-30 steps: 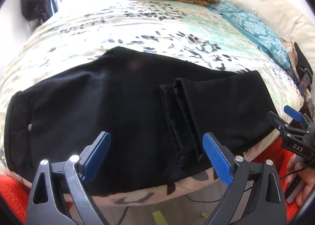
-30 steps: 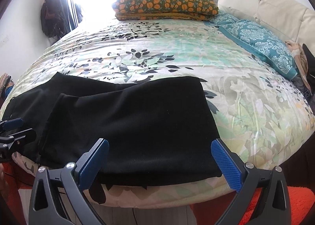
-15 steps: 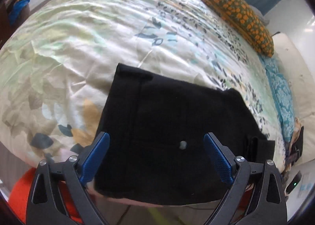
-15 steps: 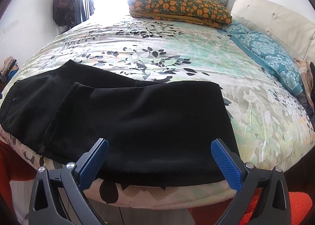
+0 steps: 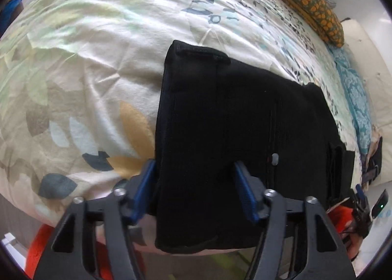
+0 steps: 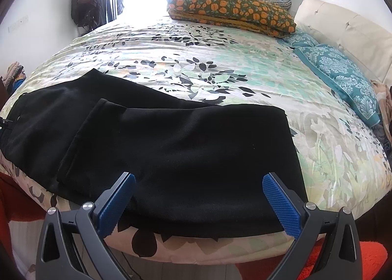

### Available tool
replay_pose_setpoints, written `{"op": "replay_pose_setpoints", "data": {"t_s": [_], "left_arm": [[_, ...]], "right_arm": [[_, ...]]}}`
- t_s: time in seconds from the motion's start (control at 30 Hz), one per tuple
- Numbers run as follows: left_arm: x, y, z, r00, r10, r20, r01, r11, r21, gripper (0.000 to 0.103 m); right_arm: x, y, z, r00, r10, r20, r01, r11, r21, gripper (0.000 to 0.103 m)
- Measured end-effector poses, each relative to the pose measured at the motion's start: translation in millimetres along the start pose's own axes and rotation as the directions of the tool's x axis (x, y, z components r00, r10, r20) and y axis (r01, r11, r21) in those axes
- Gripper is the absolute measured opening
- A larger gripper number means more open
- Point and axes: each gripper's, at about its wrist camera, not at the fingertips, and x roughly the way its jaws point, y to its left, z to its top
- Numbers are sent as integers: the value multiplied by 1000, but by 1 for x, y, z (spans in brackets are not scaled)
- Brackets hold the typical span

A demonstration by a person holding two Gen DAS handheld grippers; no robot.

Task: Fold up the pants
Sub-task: 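Grip the bundle edge with the left tool and fold it over again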

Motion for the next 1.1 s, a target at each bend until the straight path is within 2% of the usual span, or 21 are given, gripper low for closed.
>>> {"op": "replay_pose_setpoints", "data": {"t_s": [0.03, 0.1, 0.2, 0.3, 0.37, 0.43, 0.53, 0.57, 0.6, 0.7, 0.83, 0.93, 1.03, 1.1], "left_arm": [[-5, -1, 3, 1000, 8, 16, -8, 1000, -5, 26], [-16, -7, 4, 999, 17, 38, -16, 1000, -27, 18], [-40, -23, 3, 995, -1, 97, 4, 999, -34, 15], [-62, -36, 2, 987, -77, 144, 85, 995, -52, 15], [-71, -41, 1, 979, -125, 161, 137, 988, -65, 15], [-77, -45, 1, 973, -159, 169, 175, 981, -79, 14], [-85, -55, -3, 961, -212, 178, 231, 969, -92, 14], [-88, -61, -4, 957, -227, 183, 246, 966, -85, 14], [-91, -70, -7, 953, -239, 185, 255, 965, -68, 14], [-98, -102, -11, 943, -279, 179, 284, 959, 1, 13], [-100, -157, -19, 923, -355, 150, 346, 934, 85, 11], [-94, -203, -26, 905, -413, 99, 398, 906, 143, 9], [-79, -257, -37, 888, -459, 26, 445, 872, 204, 5], [-64, -293, -46, 863, -503, -47, 499, 835, 230, 1]], "right_arm": [[-2, -1, 0, 1000, 3, 8, -3, 1000, 5, 103], [-5, -4, 1, 999, 22, 24, -23, 1000, 21, 103], [-4, -6, 4, 997, 71, 21, -72, 996, 46, 103], [6, 3, 13, 986, 168, -26, -165, 982, 91, 103], [15, 21, 24, 971, 235, -52, -229, 968, 98, 103], [26, 49, 32, 959, 271, -81, -268, 962, 48, 103], [59, 96, 29, 956, 204, -211, -230, 967, -105, 103], [64, 104, 25, 964, 166, -207, -198, 970, -143, 103], [61, 103, 25, 970, 170, -171, -196, 970, -143, 103], [55, 84, 28, 961, 209, -183, -222, 974, -54, 103], [26, 36, 35, 964, 250, -92, -242, 966, 90, 103], [11, -2, 35, 963, 270, -22, -260, 944, 203, 103], [4, -32, 28, 947, 318, 36, -314, 900, 303, 103], [2, -45, 24, 935, 351, 57, -348, 870, 349, 103]]}}
